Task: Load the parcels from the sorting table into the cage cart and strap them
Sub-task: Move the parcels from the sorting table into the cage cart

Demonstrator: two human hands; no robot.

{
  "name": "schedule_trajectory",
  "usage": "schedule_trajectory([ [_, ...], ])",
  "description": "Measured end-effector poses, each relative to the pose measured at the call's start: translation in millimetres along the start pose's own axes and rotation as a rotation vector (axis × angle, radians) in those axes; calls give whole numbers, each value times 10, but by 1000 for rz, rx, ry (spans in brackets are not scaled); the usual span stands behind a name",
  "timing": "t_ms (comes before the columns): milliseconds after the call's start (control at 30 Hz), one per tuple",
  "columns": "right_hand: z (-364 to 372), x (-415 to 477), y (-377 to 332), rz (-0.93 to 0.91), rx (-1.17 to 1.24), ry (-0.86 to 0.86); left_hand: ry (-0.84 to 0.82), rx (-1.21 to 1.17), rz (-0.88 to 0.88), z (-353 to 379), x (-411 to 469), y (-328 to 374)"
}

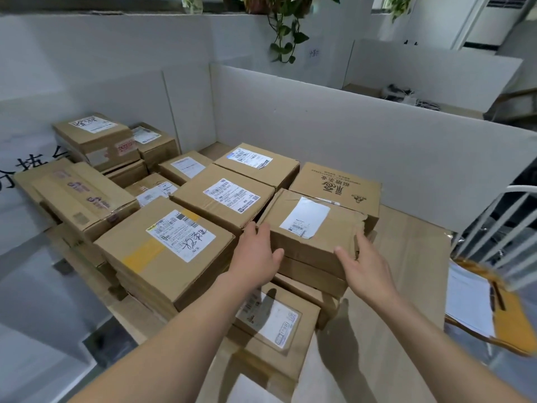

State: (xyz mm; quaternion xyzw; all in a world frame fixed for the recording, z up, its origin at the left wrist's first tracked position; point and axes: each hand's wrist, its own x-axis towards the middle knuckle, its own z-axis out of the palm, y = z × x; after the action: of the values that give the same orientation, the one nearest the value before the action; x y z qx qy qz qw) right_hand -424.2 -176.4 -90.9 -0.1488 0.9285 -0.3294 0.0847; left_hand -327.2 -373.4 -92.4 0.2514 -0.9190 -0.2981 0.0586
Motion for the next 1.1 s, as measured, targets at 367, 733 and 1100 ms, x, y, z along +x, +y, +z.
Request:
schedule_trajectory([
  [367, -77, -280, -38, 4, -25, 76, 91, -160, -31, 9, -328, 17],
  [733, 24, -1128, -94, -12, -152, 16, 127, -133, -43, -27, -1236, -488],
  [1100, 20, -1391, -221, -88, -474, -14, 211, -171, -158, -53, -1755, -688],
])
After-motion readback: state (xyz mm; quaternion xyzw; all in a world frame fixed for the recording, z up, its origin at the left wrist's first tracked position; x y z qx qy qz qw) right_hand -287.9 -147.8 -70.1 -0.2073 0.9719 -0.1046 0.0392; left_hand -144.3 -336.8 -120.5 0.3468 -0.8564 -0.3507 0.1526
